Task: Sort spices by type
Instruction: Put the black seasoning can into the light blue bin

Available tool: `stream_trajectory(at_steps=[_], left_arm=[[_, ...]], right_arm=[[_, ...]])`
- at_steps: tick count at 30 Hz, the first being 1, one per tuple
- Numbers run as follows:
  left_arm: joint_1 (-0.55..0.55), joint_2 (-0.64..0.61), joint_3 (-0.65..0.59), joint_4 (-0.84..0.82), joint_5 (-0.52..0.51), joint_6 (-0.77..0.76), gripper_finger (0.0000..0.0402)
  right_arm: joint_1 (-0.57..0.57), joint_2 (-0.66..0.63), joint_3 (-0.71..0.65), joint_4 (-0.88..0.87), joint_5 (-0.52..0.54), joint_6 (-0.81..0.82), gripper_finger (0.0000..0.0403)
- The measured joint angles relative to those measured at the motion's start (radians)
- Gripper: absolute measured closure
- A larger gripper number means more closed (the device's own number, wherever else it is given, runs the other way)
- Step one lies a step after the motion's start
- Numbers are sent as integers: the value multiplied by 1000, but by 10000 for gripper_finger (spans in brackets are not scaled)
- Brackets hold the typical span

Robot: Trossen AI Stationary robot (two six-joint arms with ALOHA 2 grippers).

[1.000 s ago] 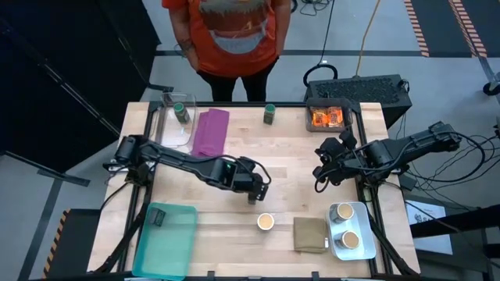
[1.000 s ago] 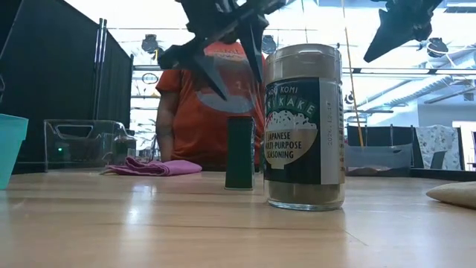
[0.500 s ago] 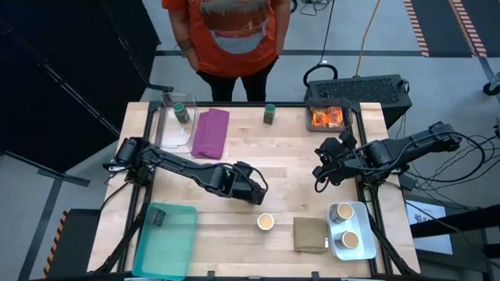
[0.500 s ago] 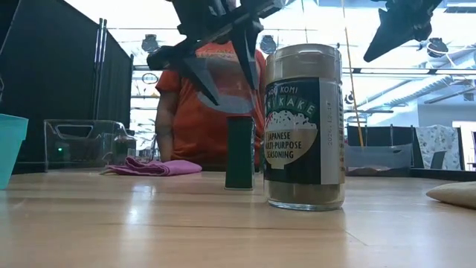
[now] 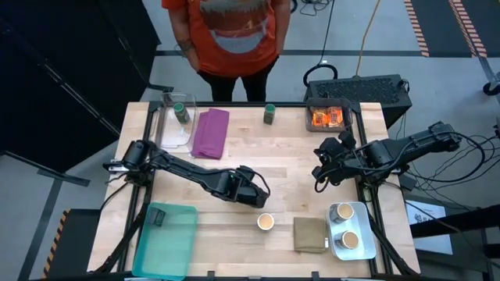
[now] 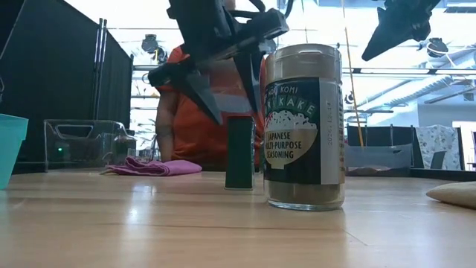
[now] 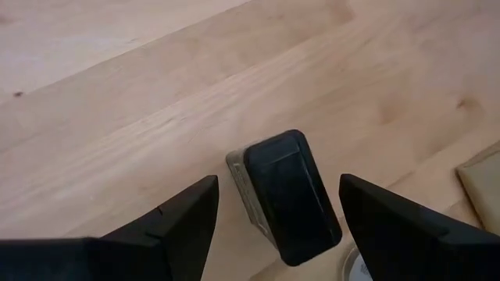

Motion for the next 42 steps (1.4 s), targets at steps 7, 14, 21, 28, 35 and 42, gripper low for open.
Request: stream_trajectory(at_steps=[7,14,21,28,35,42], left_arm=[[-14,-1,0,21,-6,-1,130],[-32,-1,0,35,-40,-1,130],[-32,12,0,34,-54,-1,130],[-32,58,1,36,-55,-6,130],[-32,82,1,45,-55,-6,130],[-32,80,1,46,-55,-5,145]], right_arm=[[0,0,0,0,0,0,402],[0,0,0,0,4,0,402],[0,0,0,2,5,0,402],[0,0,0,24,3,-16,402],[0,0,0,24,0,-21,402],[0,0,0,27,5,-23,402]])
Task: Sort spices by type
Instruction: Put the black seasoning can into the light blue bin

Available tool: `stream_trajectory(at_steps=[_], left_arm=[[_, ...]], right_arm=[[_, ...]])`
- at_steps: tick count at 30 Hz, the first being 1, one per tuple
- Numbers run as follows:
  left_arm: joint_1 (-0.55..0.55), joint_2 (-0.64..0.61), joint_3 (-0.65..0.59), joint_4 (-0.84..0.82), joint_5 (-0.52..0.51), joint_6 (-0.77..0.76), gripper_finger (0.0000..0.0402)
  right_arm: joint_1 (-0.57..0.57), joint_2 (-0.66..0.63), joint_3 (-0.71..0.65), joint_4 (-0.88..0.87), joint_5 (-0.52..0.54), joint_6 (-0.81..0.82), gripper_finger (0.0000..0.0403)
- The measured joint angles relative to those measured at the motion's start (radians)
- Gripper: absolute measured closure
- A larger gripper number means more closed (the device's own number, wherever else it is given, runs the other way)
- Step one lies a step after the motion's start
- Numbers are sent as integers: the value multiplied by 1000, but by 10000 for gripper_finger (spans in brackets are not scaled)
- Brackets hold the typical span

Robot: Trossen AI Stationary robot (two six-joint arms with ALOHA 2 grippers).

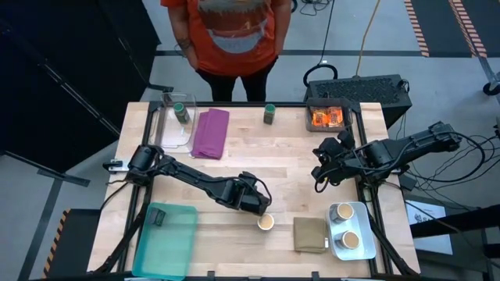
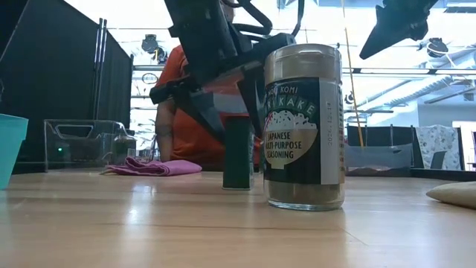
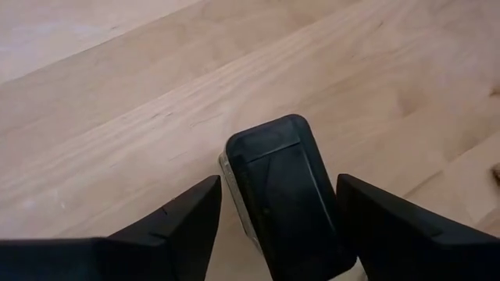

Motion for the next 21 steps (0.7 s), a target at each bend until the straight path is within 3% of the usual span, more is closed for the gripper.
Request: stream_trajectory(at_steps=[15,21], left_arm=[[-1,0,0,0,4,7,231],[-1,0,12,-12,31,80,269]], right_arm=[[0,0,0,3,0,0,402],[-1,0,0,3,19,-1,402]])
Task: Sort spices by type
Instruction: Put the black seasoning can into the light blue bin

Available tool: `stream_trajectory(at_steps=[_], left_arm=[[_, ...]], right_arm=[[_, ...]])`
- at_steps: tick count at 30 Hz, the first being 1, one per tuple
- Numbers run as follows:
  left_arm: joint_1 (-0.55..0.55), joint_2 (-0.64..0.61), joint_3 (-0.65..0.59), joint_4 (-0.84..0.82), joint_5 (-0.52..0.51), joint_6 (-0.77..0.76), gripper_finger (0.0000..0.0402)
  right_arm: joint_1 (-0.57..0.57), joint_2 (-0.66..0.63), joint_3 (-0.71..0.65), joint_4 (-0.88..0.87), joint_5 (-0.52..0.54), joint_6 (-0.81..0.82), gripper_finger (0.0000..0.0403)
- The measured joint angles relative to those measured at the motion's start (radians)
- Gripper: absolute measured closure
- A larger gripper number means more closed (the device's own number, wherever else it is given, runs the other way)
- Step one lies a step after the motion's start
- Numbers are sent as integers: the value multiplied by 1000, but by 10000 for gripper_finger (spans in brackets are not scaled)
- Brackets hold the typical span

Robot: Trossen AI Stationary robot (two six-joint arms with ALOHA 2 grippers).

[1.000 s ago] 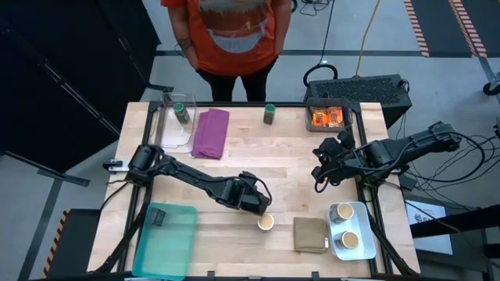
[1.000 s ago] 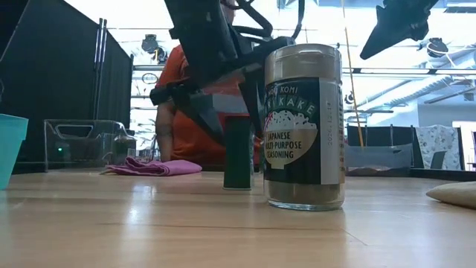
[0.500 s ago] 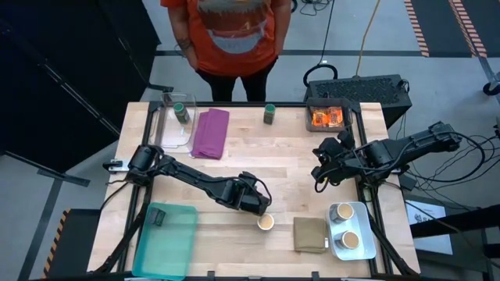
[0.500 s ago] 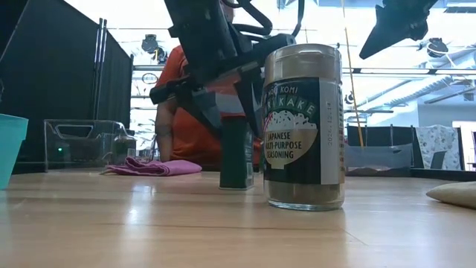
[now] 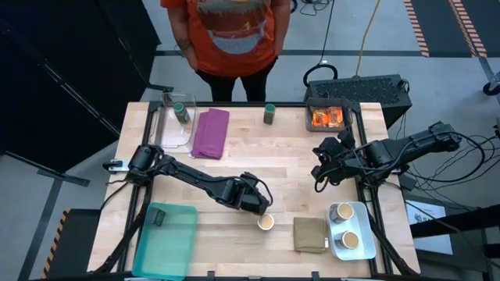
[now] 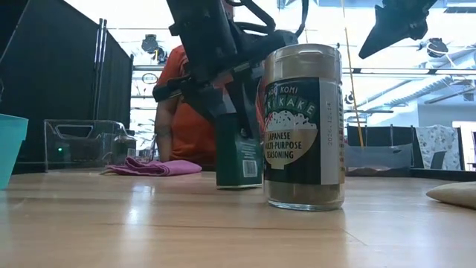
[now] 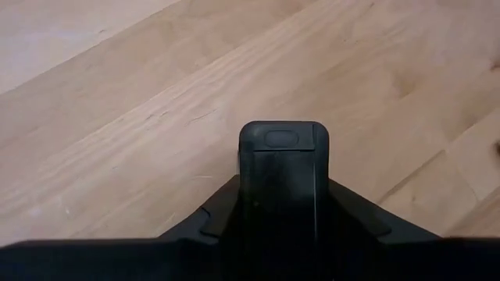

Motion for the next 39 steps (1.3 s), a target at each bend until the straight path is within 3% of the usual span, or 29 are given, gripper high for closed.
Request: stream_trajectory(at_steps=[12,18,23,31,39], left_arm=[[-19,-128,4,-158,-2,48,269],[-91,-236,4,-268,-2,-53,269],[-204,-324,6,-337,-4,-208,269],[-420,-352,6,-662,13,-673,269],[-553,-351,-51,-696,57,-931,269]], right_arm=[[0,0,0,20,2,-2,402],[0,13,0,24,2,-3,402],[0,39,0,39,-2,-13,402],[0,56,0,92,-11,-58,402],[0,56,0,146,-33,-87,402]])
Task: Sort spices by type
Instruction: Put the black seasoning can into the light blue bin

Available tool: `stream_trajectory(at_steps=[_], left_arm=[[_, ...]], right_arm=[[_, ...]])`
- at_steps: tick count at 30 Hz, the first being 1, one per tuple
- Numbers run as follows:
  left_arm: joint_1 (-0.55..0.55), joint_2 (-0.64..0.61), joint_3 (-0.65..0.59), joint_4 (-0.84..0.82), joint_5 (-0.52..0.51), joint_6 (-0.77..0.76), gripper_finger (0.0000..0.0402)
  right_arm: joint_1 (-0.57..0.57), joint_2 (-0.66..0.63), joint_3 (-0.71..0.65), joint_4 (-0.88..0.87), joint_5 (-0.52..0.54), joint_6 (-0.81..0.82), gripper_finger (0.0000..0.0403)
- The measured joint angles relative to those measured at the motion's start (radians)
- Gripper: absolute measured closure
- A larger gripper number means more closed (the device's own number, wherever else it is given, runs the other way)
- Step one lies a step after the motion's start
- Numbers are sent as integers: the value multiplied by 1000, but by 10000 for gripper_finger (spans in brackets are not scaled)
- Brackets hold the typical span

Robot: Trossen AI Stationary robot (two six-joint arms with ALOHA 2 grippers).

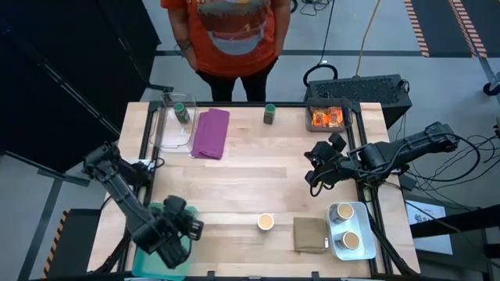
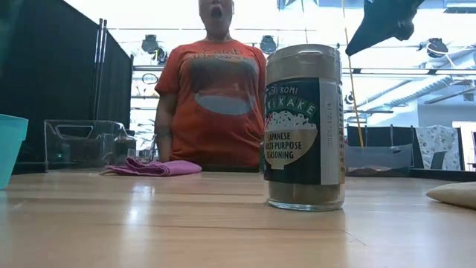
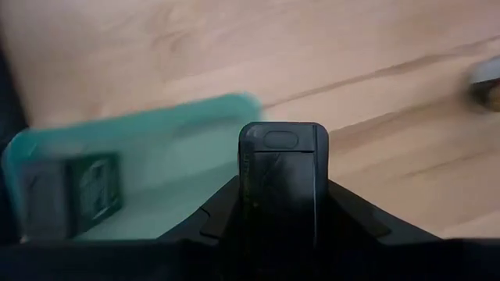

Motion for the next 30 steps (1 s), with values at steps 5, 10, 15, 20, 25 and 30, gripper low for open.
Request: stream_trajectory(at_steps=[5,10,15,20,25,30], left_arm=[[-52,0,-66,-23,49,-136,269],[-65,1,-165,9,94,-172,269],[-56,1,-251,87,63,-172,269],[-49,1,-321,201,44,-166,269],[-49,1,-352,261,27,-166,269],[-49,1,-353,269,22,-165,243]], right_arm=[[0,0,0,0,0,-7,402],[0,0,0,3,0,-10,402],[0,0,0,3,0,-17,402],[0,0,0,3,0,-18,402],[0,0,0,3,1,-18,402],[0,0,0,3,1,-18,402]])
